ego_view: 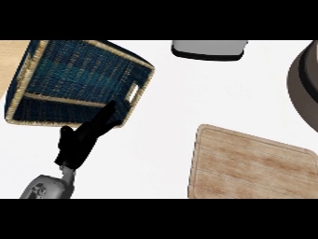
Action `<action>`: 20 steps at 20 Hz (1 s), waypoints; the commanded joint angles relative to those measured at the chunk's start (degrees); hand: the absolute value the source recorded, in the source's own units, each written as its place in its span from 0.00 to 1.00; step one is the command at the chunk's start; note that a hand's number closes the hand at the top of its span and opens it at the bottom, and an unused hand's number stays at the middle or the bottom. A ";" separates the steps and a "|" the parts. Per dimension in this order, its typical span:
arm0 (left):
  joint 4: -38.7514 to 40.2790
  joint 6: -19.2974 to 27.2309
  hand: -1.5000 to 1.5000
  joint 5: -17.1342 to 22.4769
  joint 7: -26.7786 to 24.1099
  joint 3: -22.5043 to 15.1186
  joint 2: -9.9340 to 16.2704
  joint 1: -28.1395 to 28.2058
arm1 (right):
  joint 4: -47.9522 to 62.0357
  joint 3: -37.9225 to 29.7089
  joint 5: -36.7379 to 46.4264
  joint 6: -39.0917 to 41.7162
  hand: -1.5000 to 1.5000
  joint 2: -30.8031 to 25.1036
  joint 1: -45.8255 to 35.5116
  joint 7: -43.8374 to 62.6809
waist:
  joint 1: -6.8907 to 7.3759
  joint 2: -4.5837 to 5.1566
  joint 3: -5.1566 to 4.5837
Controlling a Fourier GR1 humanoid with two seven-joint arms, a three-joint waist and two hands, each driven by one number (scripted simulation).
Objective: Pick the tomato from the cutting board and place it in the pot
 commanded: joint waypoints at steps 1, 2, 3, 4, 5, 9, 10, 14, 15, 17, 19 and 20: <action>2.23 0.01 0.50 -0.10 0.92 0.82 0.52 0.20 | 5.16 5.80 7.68 -2.77 1.00 5.04 -1.63 5.29 | 0.47 0.72 -0.19; 2.80 1.87 0.50 -0.97 1.53 0.43 -1.28 -1.51 | 6.38 7.43 9.10 3.45 1.00 3.35 -4.07 7.58 | 0.30 0.76 -0.30; 2.65 0.08 0.50 -0.71 0.40 0.50 0.24 -0.27 | 8.11 8.33 10.47 1.54 1.00 4.65 -2.47 8.81 | -0.03 0.69 -0.26; 2.96 -0.39 0.50 -0.50 0.93 0.83 1.14 0.62 | 9.83 7.95 9.92 3.67 1.00 7.55 -3.56 13.45 | 0.11 0.57 -0.28; 1.23 0.59 0.50 -0.67 1.89 0.69 0.44 0.21 | 10.67 9.19 11.83 5.47 0.00 6.33 -5.97 13.86 | -0.34 0.20 -0.28; 4.00 0.78 0.50 -1.74 -0.89 0.72 -0.29 1.23 | 15.13 8.63 12.20 6.37 0.00 10.07 -8.84 10.49 | -1.16 0.33 -0.16; 2.47 0.88 0.50 -1.32 -0.59 0.67 -0.50 1.72 | 15.34 6.10 9.45 5.13 0.00 11.38 -7.89 7.42 | -1.11 0.37 -0.08; 4.00 1.12 0.50 -0.11 -0.42 3.09 -0.05 0.97 | 14.81 -3.91 -1.57 10.82 0.00 14.77 -10.38 2.71 | -2.74 0.14 -0.10; 3.25 0.29 0.50 -0.20 -0.71 2.69 0.82 2.30 | 15.36 -6.52 -4.12 10.60 0.00 14.65 -10.30 1.37 | -2.49 0.19 -0.03; 1.46 0.68 0.50 -0.16 -0.22 2.78 0.85 2.45 | 17.00 -10.56 -8.29 16.17 0.00 13.08 -11.62 -0.25 | -2.64 0.02 -0.03; 2.18 0.42 0.50 -0.58 -0.45 2.27 0.79 2.76 | 18.95 -15.38 -13.04 19.82 0.00 12.43 -14.45 2.33 | -2.57 0.07 -0.08; 2.25 1.04 0.50 -1.00 -0.15 1.90 0.16 2.63 | 19.53 -17.29 -14.81 20.52 0.00 11.34 -15.56 3.28 | -2.90 -0.11 -0.12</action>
